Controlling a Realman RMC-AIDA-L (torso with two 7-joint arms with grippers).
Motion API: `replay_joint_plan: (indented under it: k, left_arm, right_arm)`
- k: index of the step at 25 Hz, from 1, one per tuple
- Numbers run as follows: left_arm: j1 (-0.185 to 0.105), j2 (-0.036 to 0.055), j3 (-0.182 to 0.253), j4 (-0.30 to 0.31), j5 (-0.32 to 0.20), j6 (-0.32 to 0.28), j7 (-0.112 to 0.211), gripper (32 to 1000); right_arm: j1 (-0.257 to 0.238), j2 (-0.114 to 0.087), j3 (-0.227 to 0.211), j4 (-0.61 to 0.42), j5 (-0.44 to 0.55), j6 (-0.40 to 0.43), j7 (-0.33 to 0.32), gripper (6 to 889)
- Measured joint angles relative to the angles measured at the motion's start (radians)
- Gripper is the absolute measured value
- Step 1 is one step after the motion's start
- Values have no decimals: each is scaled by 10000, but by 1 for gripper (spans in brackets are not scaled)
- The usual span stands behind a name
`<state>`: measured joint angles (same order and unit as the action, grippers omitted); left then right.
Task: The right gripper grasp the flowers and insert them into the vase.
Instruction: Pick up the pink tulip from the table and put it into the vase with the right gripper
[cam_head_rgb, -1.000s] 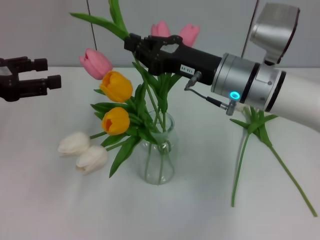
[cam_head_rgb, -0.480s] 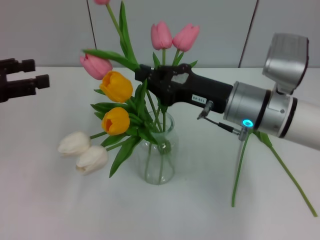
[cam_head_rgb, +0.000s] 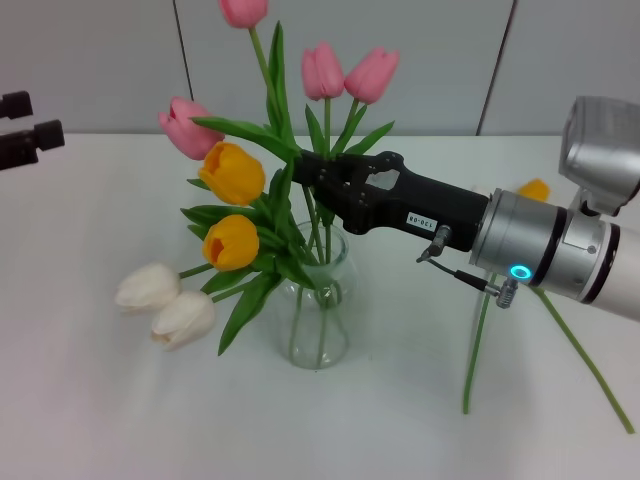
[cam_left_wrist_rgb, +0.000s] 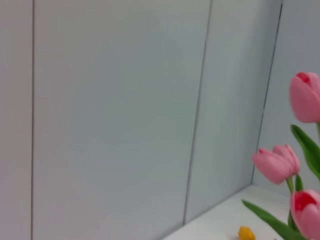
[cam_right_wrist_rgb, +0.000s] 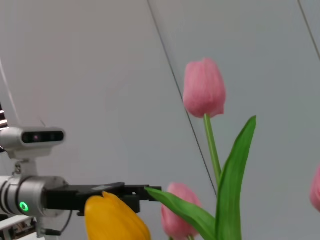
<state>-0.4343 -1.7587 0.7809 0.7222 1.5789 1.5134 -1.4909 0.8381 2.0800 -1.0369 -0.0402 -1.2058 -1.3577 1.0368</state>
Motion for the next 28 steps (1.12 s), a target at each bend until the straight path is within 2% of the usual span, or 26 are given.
replay_joint_plan:
  k: [8,14,19,24,28]
  left_arm:
    - [28,53,-25,89,-760,21,176,773]
    - [37,34,-135,109,-792,12,200,773]
    - [23,81,-174,148,-816,5,239,773]
    - [-9,85,-441,254,-828,56,242,774]
    - [-27,85,-483,266,-889,68,252,774]
  right_arm:
    - [-169,0,-57,-174,1,-408,-33,57]
    - [-245,0,-52,-197,1,-476,35,57]
    - [-260,0,-38,-197,5,-349,34,57]
    - [-265,1,-61,-196,4,-330,141,58]
    - [-267,0,-36,-196,2,-323,369,58]
